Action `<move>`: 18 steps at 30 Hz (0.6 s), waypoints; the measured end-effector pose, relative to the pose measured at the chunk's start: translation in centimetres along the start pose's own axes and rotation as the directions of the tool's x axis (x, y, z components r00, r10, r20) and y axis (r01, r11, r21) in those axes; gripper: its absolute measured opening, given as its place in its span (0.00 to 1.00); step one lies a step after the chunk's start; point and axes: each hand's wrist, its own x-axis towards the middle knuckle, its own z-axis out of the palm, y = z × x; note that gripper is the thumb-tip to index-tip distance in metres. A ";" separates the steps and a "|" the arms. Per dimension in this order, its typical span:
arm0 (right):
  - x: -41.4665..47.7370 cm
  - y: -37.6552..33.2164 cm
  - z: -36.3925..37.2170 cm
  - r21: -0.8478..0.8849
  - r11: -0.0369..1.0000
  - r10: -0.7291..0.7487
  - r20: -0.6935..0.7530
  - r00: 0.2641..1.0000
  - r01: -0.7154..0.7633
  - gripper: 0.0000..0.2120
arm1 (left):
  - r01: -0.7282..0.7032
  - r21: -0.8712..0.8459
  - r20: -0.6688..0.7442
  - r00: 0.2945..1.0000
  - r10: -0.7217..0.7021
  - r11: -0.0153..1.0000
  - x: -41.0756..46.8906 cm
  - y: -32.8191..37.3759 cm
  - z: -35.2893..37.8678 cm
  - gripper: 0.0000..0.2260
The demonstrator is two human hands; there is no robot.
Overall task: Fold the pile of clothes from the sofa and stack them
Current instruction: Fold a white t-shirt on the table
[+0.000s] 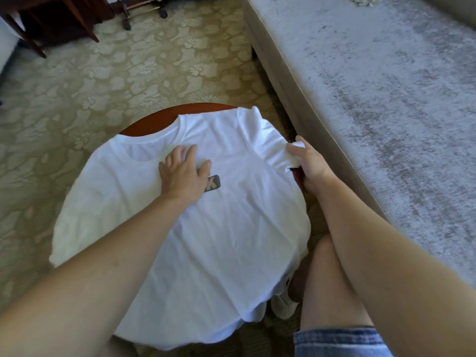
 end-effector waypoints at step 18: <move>1.3 -2.8 0.9 -0.588 0.771 -0.369 -0.103 0.924 0.243 0.33 | -0.097 -0.046 -0.177 0.980 0.087 0.994 -1.2 -1.2 1.2 0.19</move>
